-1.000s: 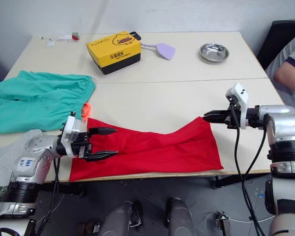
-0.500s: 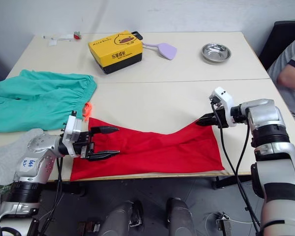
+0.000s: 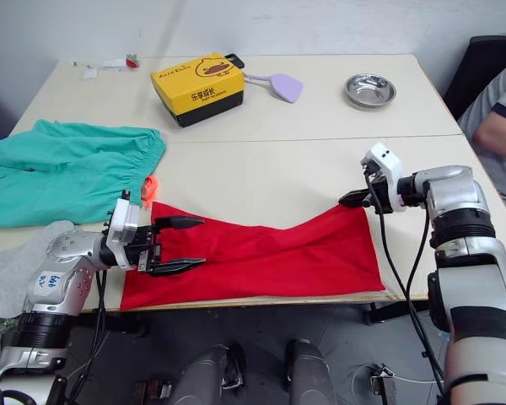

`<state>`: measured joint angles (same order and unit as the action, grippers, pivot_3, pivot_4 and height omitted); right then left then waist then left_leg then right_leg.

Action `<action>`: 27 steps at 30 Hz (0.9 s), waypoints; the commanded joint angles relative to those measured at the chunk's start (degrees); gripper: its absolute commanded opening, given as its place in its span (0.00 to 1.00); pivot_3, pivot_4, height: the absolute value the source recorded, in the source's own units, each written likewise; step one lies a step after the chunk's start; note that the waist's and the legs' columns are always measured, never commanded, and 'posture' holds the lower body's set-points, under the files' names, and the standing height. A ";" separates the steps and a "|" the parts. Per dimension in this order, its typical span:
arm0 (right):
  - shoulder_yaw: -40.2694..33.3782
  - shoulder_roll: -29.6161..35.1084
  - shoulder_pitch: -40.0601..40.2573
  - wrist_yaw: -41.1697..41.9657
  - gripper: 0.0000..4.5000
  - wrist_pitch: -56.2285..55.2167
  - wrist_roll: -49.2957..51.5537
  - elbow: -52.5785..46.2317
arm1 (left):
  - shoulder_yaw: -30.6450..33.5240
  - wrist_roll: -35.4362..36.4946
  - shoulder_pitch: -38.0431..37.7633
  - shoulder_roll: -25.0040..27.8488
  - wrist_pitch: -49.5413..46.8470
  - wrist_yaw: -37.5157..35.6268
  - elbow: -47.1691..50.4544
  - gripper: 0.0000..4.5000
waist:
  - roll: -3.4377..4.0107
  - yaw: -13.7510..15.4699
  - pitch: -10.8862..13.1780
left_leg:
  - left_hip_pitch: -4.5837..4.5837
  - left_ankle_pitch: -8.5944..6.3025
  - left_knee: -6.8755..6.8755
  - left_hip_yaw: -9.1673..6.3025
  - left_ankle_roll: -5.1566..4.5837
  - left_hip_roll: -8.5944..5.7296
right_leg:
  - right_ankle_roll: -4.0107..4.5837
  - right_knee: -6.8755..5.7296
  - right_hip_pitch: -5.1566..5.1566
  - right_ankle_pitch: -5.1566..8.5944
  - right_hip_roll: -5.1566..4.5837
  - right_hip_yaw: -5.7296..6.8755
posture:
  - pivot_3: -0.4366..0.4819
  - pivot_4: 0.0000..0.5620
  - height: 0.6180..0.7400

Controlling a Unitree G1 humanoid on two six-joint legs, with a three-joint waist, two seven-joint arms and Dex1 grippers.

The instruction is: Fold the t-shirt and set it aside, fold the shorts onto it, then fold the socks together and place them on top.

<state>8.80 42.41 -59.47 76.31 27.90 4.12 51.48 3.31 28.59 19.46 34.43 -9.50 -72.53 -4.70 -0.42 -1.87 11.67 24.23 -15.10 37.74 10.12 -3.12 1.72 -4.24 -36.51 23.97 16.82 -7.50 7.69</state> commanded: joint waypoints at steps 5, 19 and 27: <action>0.04 -0.29 -2.48 -4.45 0.52 0.09 -3.45 -0.10 | 0.14 -0.19 0.11 -0.30 1.28 0.25 1.00 1.00 | 0.00 -0.09 0.00 | -0.01 -0.06 -0.01 0.00 0.12 0.01 | 0.00 0.00 0.01 0.00 0.00 -0.01 | 0.48 0.27 1.00; 1.07 -3.80 -4.51 -3.44 0.08 0.06 -5.15 4.22 | 0.33 -0.57 0.09 0.00 1.55 -0.14 0.79 1.00 | 0.00 -0.44 0.00 | -0.01 0.03 -0.03 0.00 -0.01 0.01 | 0.00 0.00 0.01 0.00 0.01 -0.01 | 0.48 0.27 1.00; -2.19 -2.21 -3.70 -0.53 0.00 -6.76 -2.27 2.72 | 0.45 -1.27 -0.03 0.42 2.15 -0.31 0.45 1.00 | 0.00 -0.45 0.00 | 0.00 0.03 -0.04 0.00 -0.01 0.00 | 0.00 0.00 0.01 0.00 0.02 0.00 | 0.48 0.27 1.00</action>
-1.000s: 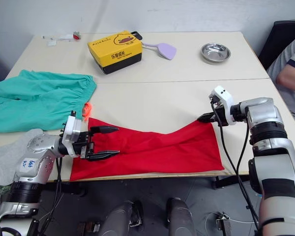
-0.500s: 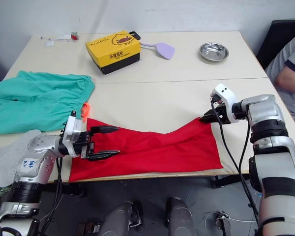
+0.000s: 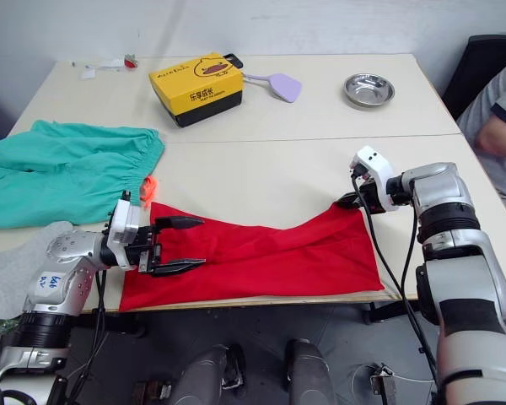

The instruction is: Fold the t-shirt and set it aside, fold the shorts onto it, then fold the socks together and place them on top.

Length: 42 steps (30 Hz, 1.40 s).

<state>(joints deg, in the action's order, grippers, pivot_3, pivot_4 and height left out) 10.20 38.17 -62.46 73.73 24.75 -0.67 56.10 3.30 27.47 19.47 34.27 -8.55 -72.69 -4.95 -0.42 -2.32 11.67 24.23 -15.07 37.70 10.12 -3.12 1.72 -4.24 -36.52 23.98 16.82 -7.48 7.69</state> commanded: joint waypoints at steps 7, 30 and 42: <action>-10.80 5.89 6.28 10.25 0.00 -8.08 10.45 -11.29 | 0.77 -0.84 -0.65 0.62 1.61 0.26 0.44 1.00 | 0.00 0.48 0.00 | 0.00 0.01 -0.02 0.00 -0.03 0.00 | 0.00 0.04 -0.01 0.00 0.01 0.01 | 0.48 0.27 1.00; -24.10 8.53 34.98 14.32 0.00 -32.21 22.78 -21.50 | 0.86 -0.60 -1.61 2.44 0.36 0.20 0.86 1.00 | 0.00 0.65 0.00 | -0.15 0.02 0.01 -0.05 -0.05 0.01 | -0.01 0.04 -0.18 0.00 -0.01 0.04 | 0.48 0.27 1.00; -27.24 9.40 44.54 12.24 0.00 -30.55 26.70 -30.29 | 1.20 -0.45 -1.81 3.04 -0.01 0.44 0.99 1.00 | 0.00 0.74 0.00 | -0.18 -0.06 0.01 -0.12 0.09 0.01 | -0.01 0.06 -0.23 0.00 -0.03 0.06 | 0.48 0.27 1.00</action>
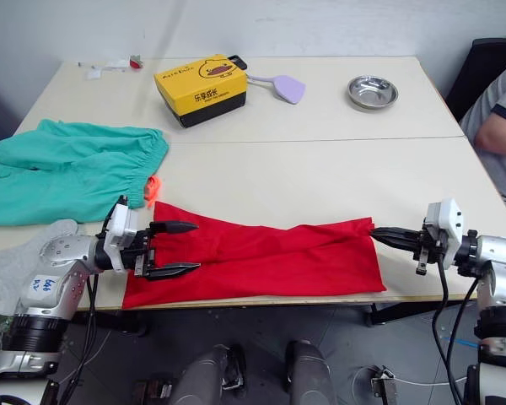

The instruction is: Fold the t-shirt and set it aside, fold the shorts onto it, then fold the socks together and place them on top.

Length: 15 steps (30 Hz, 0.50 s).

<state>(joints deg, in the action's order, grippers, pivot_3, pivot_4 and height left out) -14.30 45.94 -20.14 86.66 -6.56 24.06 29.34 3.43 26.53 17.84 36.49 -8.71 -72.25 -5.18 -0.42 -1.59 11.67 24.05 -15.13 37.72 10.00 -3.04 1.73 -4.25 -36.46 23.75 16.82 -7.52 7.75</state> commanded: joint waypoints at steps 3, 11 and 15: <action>-3.27 1.93 5.09 -0.76 0.00 0.77 2.30 -5.17 | 1.07 0.48 -0.28 0.83 0.13 0.05 1.19 1.00 | 0.00 0.07 0.00 | 0.00 0.00 0.00 -0.02 0.00 0.00 | 0.00 0.01 -0.01 0.00 0.00 0.01 | 0.48 0.27 1.00; -4.77 1.78 9.57 -2.38 0.00 1.16 2.76 -8.43 | 1.43 0.68 -0.24 1.33 -0.25 0.10 1.25 1.00 | 0.00 0.06 0.00 | -0.01 0.00 -0.02 -0.02 0.00 0.01 | -0.01 0.02 -0.02 0.00 0.00 0.01 | 0.48 0.27 1.00; -3.65 0.68 12.08 -2.70 0.00 -0.12 2.16 -9.83 | 1.41 0.70 -0.50 1.75 -0.38 -0.06 1.45 1.00 | 0.00 0.06 0.00 | -0.02 0.00 -0.02 -0.02 0.01 0.00 | -0.01 0.03 -0.03 0.00 0.00 0.01 | 0.48 0.27 1.00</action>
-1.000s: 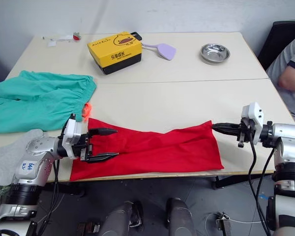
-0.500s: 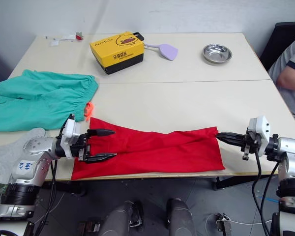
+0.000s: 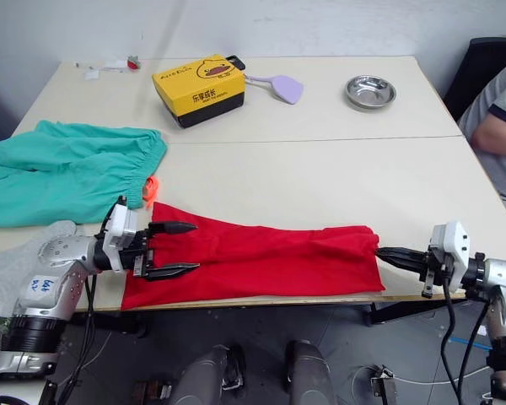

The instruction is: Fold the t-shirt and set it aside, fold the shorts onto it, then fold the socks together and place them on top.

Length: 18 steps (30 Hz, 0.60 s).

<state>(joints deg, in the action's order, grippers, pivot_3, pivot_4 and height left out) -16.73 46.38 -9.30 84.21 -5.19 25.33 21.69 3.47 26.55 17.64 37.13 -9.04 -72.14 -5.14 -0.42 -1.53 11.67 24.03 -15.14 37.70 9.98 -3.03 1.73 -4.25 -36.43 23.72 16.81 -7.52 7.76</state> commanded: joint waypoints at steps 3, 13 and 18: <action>-1.02 0.08 2.02 -1.41 0.00 -2.06 0.36 -2.54 | 1.54 0.74 -0.42 1.39 -0.20 -0.27 1.52 1.00 | 0.00 0.01 0.00 | 0.00 0.00 0.00 0.00 0.01 0.00 | 0.00 0.00 0.00 0.00 0.00 0.00 | 0.48 0.27 1.00; -1.10 0.65 4.56 -5.00 0.00 -1.86 -0.25 -6.10 | 1.77 0.93 -0.56 2.22 -0.27 -0.36 1.52 1.00 | 0.00 0.02 0.00 | -0.01 -0.01 -0.02 0.00 0.01 -0.01 | 0.00 0.03 0.00 0.00 -0.01 -0.01 | 0.48 0.27 1.00; -1.15 1.79 6.91 -6.73 0.00 4.09 1.12 -10.37 | 1.78 0.78 -0.36 2.29 0.09 -0.68 1.05 1.00 | 0.00 0.11 0.00 | -0.01 -0.01 -0.06 -0.02 0.02 0.00 | 0.00 0.05 0.00 0.00 -0.01 0.00 | 0.48 0.27 1.00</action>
<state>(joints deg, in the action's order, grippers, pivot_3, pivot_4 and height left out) -16.49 46.41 -3.04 77.96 -3.42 24.71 13.88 3.85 26.65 17.35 38.59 -9.39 -72.54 -5.09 -0.42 -1.41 11.67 24.02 -15.14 37.63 9.96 -3.01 1.72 -4.25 -36.37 23.72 16.81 -7.53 7.75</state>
